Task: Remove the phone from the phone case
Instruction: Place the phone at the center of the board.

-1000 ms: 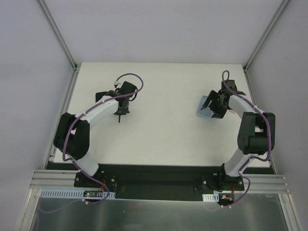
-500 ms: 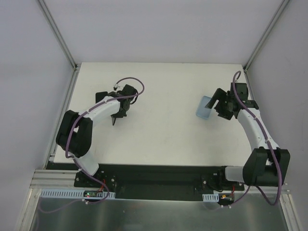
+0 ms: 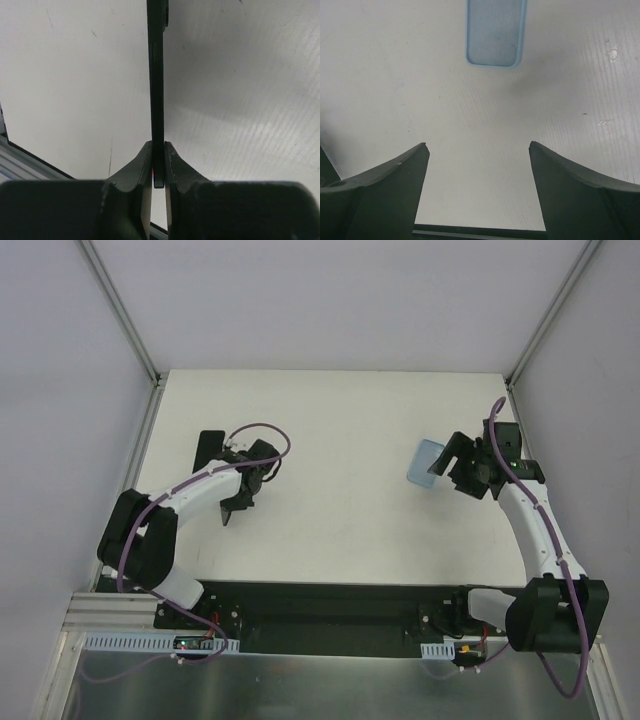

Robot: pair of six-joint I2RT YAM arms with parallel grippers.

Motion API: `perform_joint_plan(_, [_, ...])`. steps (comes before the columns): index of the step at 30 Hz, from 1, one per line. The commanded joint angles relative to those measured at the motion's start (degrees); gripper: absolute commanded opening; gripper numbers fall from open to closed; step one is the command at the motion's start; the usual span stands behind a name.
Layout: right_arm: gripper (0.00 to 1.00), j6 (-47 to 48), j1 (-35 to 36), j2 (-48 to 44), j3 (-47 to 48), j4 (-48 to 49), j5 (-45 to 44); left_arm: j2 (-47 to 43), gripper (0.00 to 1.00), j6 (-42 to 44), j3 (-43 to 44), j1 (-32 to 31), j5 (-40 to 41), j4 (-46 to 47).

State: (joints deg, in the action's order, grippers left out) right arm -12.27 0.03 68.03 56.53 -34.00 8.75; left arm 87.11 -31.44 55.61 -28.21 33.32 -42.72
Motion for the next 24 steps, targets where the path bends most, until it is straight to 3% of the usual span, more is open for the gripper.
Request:
perform_joint_plan(1, [0.84,0.8,0.1,-1.8,0.0,-1.2,1.1,4.0,0.13,-4.0,0.0,-0.6,-1.1,-4.2])
perform_joint_plan(3, [0.84,0.9,0.1,-2.0,-0.2,-1.4,1.0,5.2,0.17,-4.5,0.5,-0.7,-1.2,-4.6])
perform_joint_plan(6, [0.84,1.2,0.1,-2.4,-0.1,-1.9,0.7,5.2,0.35,-4.7,0.7,-0.7,-1.5,-4.4])
perform_joint_plan(11, [0.84,1.4,0.1,-2.5,0.2,-2.3,0.7,3.5,0.54,-4.2,1.4,-0.7,-1.9,-4.3])
perform_joint_plan(15, [0.84,1.9,0.6,-3.4,1.0,-3.5,-0.3,-1.1,0.62,-3.0,2.5,-0.8,-4.0,-4.5])
perform_joint_plan(24, [0.85,7.1,4.0,-6.9,8.9,-11.4,-6.6,-16.4,0.69,2.2,9.4,-0.6,-10.7,-2.2])
